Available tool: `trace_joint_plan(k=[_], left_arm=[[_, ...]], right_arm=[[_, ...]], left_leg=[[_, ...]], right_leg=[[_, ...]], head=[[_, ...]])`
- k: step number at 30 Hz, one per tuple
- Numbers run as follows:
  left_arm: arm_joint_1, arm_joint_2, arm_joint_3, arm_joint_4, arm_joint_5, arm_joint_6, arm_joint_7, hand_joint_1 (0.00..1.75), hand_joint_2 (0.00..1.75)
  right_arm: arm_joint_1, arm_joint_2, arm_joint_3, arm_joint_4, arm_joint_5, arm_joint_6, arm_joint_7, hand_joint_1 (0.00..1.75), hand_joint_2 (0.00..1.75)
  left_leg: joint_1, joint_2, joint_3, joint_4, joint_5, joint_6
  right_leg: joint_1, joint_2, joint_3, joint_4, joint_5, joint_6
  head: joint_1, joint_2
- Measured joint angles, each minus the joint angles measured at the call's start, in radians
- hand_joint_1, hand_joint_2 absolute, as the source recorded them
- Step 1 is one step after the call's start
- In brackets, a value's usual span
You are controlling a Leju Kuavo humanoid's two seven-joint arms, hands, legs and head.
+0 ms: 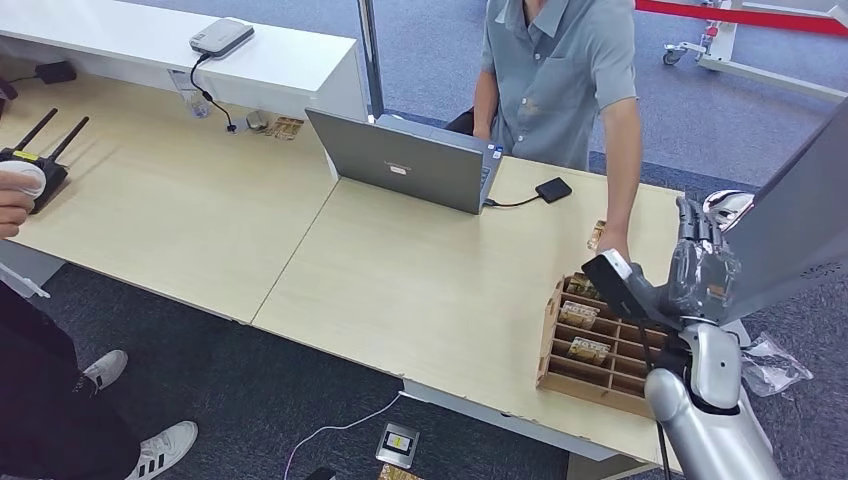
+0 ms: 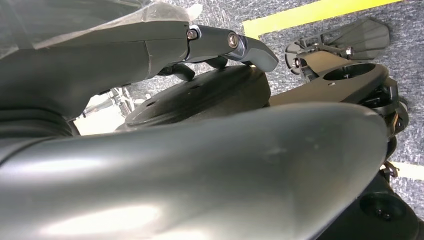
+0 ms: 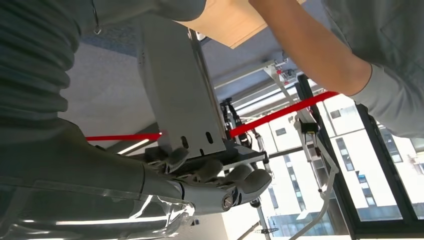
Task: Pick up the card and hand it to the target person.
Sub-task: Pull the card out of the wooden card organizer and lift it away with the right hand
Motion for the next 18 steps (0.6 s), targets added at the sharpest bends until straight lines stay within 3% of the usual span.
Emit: trace_joint_plan(k=[11,18], left_arm=[[0.001,-0.001,0.003,0.0,0.002,0.007,0.001,0.0,0.0],[0.002,-0.001,0.004,0.0,-0.001,0.008,0.002,0.0,0.0]], right_arm=[[0.015,-0.02,-0.008,0.047,-0.032,-0.022,0.002,0.45,1.75],[0.083,-0.06,-0.046,-0.005,-0.004,-0.026,0.038,0.52,1.75]], left_leg=[[0.0,0.0,0.0,0.0,0.0,0.0],[0.0,0.0,0.0,0.0,0.0,0.0]], right_leg=[[0.0,0.0,0.0,0.0,0.0,0.0],[0.0,0.0,0.0,0.0,0.0,0.0]], head=[[0.0,0.0],[0.0,0.0]])
